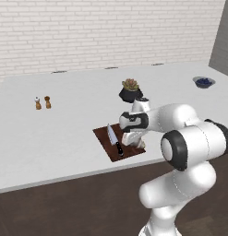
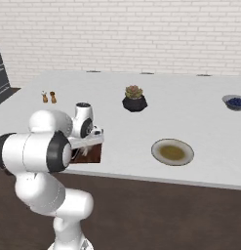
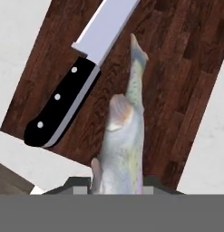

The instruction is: Pick up the knife from the drawer and place it on the cutting board. Then place the meat from the plate to the cutting board.

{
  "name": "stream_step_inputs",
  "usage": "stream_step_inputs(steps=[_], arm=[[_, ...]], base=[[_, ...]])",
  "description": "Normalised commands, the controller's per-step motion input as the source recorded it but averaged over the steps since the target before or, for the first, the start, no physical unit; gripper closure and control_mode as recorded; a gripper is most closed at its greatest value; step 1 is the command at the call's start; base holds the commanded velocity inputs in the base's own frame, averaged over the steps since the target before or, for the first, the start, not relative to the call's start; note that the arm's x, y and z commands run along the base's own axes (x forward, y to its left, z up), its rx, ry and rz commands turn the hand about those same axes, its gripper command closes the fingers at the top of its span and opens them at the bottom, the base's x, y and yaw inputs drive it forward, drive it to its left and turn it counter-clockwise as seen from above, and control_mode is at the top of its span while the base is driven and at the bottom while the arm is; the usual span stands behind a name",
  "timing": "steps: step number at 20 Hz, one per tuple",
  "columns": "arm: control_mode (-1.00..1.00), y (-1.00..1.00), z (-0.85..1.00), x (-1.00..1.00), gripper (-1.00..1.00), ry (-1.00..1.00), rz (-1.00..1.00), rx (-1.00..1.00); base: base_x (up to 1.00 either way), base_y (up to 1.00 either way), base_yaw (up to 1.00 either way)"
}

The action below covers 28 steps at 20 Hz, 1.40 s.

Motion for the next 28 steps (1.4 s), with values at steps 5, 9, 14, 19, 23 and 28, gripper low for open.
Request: stream_step_inputs(steps=[5,9,14,19,23,28], arm=[[-1.0,0.05,-0.09,0.49,1.0,0.0,0.06,0.0],[-1.0,0.16,-0.17,0.13,1.0,0.0,0.0,0.0],[-1.0,0.23,-0.31,0.09,-1.0,0.0,0.0,0.0],[-1.0,0.05,-0.13,0.04,-1.0,0.0,0.0,0.01],[-1.0,-0.06,0.35,-0.07,-1.0,-0.04,0.0,0.05],[-1.0,-0.14,0.95,-0.39,-1.0,-0.08,0.0,0.04]], base=[[0.0,0.0,0.0],[0.0,0.0,0.0],[0.0,0.0,0.0],[0.0,0.0,0.0],[0.0,0.0,0.0],[0.0,0.0,0.0]])
